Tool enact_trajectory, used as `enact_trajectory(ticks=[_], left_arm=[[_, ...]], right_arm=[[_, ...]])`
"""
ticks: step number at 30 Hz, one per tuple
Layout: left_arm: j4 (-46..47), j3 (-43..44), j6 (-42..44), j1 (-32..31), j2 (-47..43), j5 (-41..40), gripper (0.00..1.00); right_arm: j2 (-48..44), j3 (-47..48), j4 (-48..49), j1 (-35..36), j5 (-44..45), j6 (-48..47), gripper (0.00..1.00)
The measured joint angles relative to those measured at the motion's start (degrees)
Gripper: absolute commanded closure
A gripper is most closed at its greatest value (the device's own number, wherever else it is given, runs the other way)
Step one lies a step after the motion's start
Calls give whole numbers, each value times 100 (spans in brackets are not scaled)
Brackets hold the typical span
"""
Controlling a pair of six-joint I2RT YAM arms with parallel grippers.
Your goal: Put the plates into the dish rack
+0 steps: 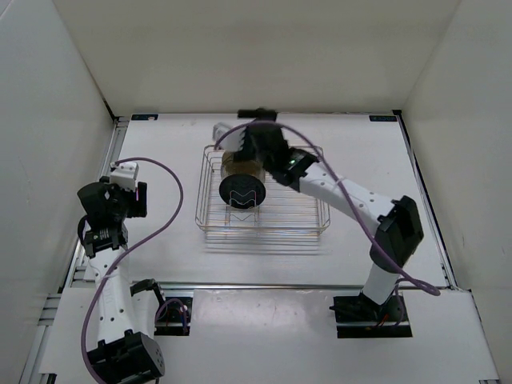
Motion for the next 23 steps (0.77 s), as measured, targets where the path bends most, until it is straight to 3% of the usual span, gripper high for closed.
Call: enact_trajectory(ticks=[3, 6, 8, 11, 16, 23], left_arm=[[0, -2, -61, 48, 2, 114, 14], [11, -2, -162, 94, 72, 306, 2], [22, -2, -210, 116, 199, 437, 0], [24, -7, -260, 142, 476, 612, 0], [-17, -13, -313, 149, 914, 879, 0], [-173, -13, -358, 149, 1298, 1204, 0]], right_arm=[[-372, 63, 498, -758, 254, -173, 0], [-415, 994, -339, -1845, 177, 579, 0], [-575, 1200, -721, -2518, -37, 1211, 0], [-1058, 649, -1113, -3252, -109, 2063, 0], [-1292, -597, -1462, -3888, -319, 3132, 0], [-1434, -2291, -1613, -5206, -1764, 4183, 0]])
